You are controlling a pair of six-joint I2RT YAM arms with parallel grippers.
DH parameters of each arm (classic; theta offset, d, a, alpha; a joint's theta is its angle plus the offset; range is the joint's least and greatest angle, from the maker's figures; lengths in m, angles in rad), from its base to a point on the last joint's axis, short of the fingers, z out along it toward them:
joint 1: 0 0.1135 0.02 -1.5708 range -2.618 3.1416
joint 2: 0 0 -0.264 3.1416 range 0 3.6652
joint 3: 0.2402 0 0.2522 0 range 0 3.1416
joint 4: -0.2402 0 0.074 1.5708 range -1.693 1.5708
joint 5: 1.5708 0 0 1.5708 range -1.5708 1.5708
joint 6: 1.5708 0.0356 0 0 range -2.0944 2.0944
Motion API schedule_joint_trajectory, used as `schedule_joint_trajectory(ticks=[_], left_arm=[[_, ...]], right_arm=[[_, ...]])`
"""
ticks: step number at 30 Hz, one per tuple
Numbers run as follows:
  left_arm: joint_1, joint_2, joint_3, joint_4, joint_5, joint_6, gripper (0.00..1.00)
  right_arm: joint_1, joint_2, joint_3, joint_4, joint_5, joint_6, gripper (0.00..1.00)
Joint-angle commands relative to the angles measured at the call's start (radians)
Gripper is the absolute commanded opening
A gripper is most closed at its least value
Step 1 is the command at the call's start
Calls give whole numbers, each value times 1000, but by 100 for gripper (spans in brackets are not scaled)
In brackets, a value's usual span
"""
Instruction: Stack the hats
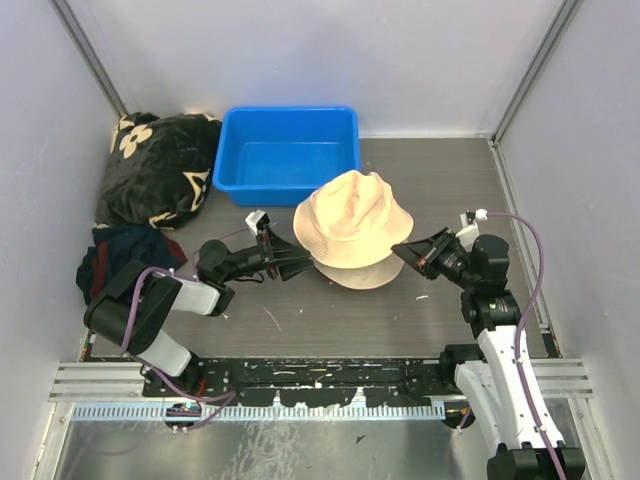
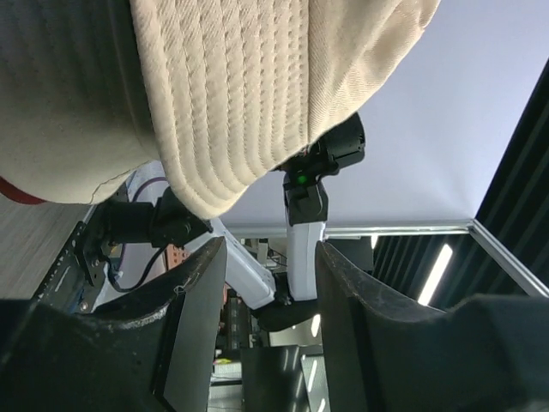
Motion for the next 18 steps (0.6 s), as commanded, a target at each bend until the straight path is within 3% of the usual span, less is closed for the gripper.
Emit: schedule_joint_trajectory(ticks=[1,11,18], left_arm=[[33,-57,-58,42,-9,35,52],[227,-82,-65,15,68,39,52],[322,59,87,42,118,17,53]], right_arm=[[0,-30,-30,-115,-1,-71,1],[-10,74,-32,-211,46,-197,1],[-12,90,-7,-215,56,-225,1]])
